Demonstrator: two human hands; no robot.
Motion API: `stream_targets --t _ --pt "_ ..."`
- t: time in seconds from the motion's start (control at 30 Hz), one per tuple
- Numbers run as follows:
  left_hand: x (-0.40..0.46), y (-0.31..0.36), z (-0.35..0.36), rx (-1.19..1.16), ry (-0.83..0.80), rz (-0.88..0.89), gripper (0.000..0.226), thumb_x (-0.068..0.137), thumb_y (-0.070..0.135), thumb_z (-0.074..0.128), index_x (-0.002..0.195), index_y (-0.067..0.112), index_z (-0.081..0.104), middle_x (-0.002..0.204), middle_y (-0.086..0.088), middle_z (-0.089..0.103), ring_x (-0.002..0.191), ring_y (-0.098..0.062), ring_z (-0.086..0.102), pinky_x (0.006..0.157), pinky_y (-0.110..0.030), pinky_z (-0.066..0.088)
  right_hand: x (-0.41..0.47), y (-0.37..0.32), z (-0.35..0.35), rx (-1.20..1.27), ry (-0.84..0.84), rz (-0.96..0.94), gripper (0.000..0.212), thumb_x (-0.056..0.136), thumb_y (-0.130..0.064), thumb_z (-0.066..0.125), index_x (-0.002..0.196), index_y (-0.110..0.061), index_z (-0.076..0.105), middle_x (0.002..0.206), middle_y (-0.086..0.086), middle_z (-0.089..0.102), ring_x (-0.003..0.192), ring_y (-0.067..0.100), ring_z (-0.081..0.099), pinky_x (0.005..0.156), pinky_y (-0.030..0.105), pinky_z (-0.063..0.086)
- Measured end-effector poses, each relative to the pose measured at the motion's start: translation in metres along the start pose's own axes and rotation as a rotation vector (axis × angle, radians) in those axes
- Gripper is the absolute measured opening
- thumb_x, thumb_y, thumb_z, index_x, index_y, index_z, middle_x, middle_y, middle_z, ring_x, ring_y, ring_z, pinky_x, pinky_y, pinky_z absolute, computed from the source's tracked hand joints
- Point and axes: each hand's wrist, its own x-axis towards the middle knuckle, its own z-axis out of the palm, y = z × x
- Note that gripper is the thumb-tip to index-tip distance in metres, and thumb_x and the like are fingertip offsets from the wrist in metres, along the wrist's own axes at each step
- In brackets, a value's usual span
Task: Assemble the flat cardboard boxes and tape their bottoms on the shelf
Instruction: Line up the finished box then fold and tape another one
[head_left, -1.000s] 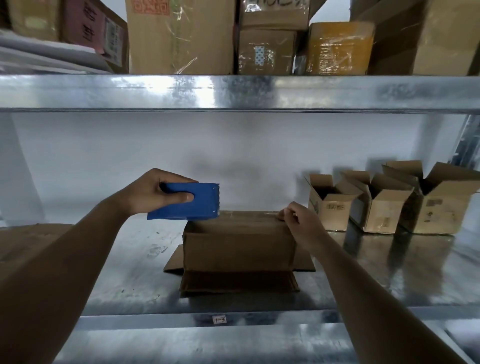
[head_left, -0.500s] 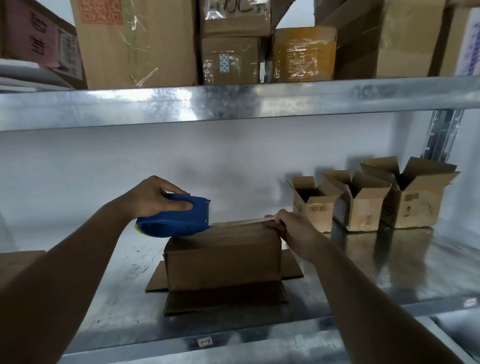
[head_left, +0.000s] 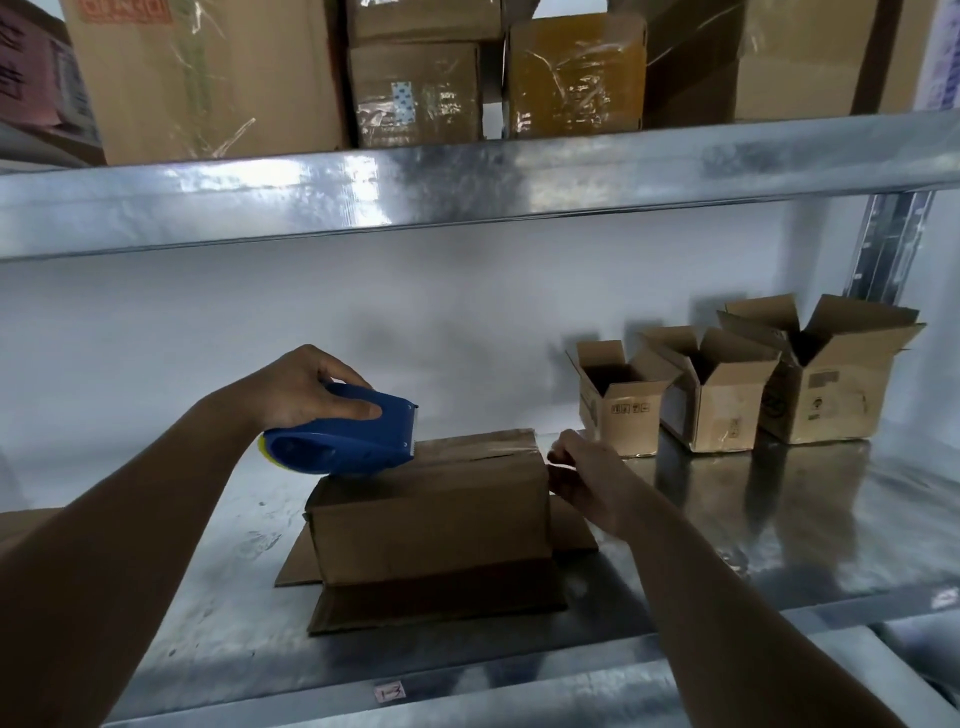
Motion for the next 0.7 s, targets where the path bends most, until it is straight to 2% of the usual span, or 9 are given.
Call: stream_targets --t 0.1,0.23,0.33,0.4,0.47,0.57,0.63,0.7 --pt "0.002 0.000 0.002 0.027 0.006 -0.018 0.021 0.078 0.043 0.087 0.097 0.038 0.083 0.096 0.013 0.079 0.088 -0.012 0.075 0.084 -0.038 0.062 0.001 0.004 -0.005 -0.030 -0.005 0.038 0.015 0.091 -0.006 0.056 0.077 -0.005 0.055 0.083 0.013 0.058 0.072 0.026 0.065 0.080 0.039 0.056" --pt "0.005 0.001 0.004 0.056 0.010 -0.018 0.016 0.080 0.039 0.087 0.096 0.038 0.083 0.095 0.015 0.078 0.089 -0.013 0.075 0.084 -0.039 0.062 0.002 0.003 -0.005 -0.078 0.007 0.074 0.008 0.092 -0.008 0.061 0.095 -0.001 0.063 0.099 0.019 0.062 0.083 0.030 0.067 0.084 0.043 0.058" --pt "0.007 0.001 0.006 0.078 0.006 -0.021 0.015 0.080 0.039 0.087 0.094 0.039 0.083 0.094 0.015 0.078 0.088 -0.013 0.074 0.084 -0.039 0.062 -0.001 0.000 -0.009 -0.131 -0.024 0.170 0.024 0.094 -0.011 0.066 0.112 0.005 0.066 0.115 0.024 0.066 0.095 0.033 0.067 0.080 0.042 0.062" --pt "0.008 0.002 0.007 0.081 0.003 -0.026 0.015 0.080 0.040 0.087 0.094 0.039 0.083 0.094 0.015 0.078 0.088 -0.012 0.074 0.084 -0.039 0.062 -0.005 -0.002 -0.010 -0.190 -0.059 0.243 0.036 0.094 -0.015 0.070 0.124 0.004 0.066 0.129 0.028 0.063 0.105 0.036 0.066 0.091 0.048 0.062" --pt "0.008 0.002 0.008 0.091 0.001 -0.025 0.015 0.080 0.041 0.087 0.094 0.039 0.083 0.094 0.016 0.078 0.089 -0.012 0.074 0.085 -0.039 0.062 -0.009 -0.005 -0.009 -0.224 -0.089 0.307 0.039 0.095 -0.018 0.072 0.127 0.003 0.066 0.125 0.025 0.067 0.109 0.036 0.067 0.096 0.048 0.060" --pt "0.008 0.003 0.008 0.096 -0.013 -0.026 0.020 0.077 0.046 0.087 0.095 0.039 0.082 0.094 0.016 0.078 0.088 -0.011 0.075 0.084 -0.039 0.063 -0.013 -0.008 -0.004 -0.212 -0.106 0.372 0.036 0.090 -0.020 0.077 0.119 0.002 0.071 0.114 0.023 0.074 0.106 0.036 0.071 0.093 0.044 0.061" --pt "0.007 0.003 0.008 0.103 -0.024 -0.020 0.029 0.070 0.055 0.086 0.095 0.040 0.082 0.095 0.016 0.078 0.089 -0.011 0.075 0.084 -0.039 0.063 -0.012 -0.007 -0.002 -0.206 -0.102 0.375 0.055 0.080 -0.019 0.082 0.128 0.003 0.068 0.125 0.023 0.071 0.114 0.035 0.070 0.094 0.045 0.060" --pt "0.007 0.002 0.007 0.109 -0.031 -0.019 0.026 0.073 0.053 0.087 0.095 0.040 0.082 0.095 0.016 0.078 0.089 -0.011 0.074 0.085 -0.040 0.062 -0.013 -0.007 0.000 -0.193 -0.103 0.373 0.065 0.076 -0.019 0.085 0.132 0.005 0.063 0.132 0.022 0.068 0.116 0.033 0.070 0.094 0.047 0.061"
